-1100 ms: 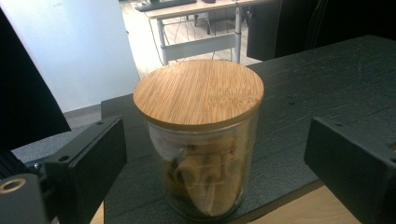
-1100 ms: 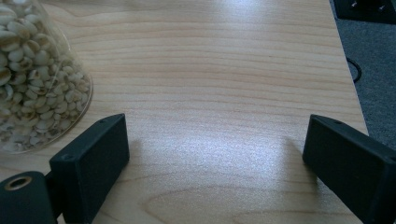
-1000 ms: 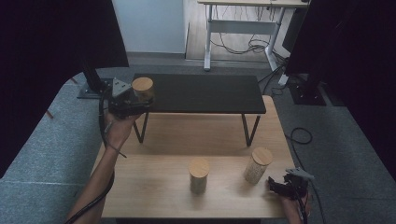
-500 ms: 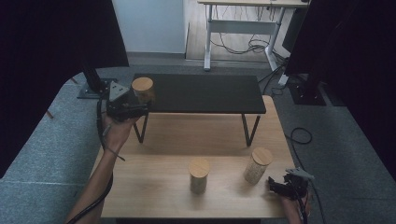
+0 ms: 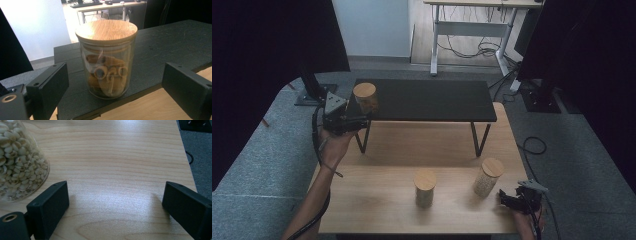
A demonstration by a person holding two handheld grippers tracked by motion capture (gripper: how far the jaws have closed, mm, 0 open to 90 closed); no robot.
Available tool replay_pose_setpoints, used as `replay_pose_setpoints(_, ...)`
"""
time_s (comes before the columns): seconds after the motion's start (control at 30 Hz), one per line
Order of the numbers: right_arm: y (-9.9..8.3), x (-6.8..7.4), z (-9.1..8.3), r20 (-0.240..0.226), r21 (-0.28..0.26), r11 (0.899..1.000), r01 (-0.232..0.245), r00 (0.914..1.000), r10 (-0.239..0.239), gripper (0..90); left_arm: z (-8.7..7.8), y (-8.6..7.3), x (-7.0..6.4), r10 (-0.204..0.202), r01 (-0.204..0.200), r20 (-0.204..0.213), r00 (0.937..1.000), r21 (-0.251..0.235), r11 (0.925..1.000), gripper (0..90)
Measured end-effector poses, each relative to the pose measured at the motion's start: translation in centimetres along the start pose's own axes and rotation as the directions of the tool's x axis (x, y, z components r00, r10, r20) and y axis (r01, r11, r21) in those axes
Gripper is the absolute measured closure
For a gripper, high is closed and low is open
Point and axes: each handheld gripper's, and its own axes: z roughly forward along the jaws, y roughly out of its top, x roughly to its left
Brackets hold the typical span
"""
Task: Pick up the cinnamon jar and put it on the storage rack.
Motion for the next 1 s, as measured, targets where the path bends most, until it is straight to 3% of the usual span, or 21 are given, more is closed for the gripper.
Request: replay_pose_setpoints(1.0, 0.0, 0.0, 0.0, 0.000, 0.000, 1.000, 0.000, 1.0000, 0.000, 6.7, -1.9, -1.4, -0.4, 0.033, -0.033, -0.007, 0.9994, -0.009, 0.9994, 5.2)
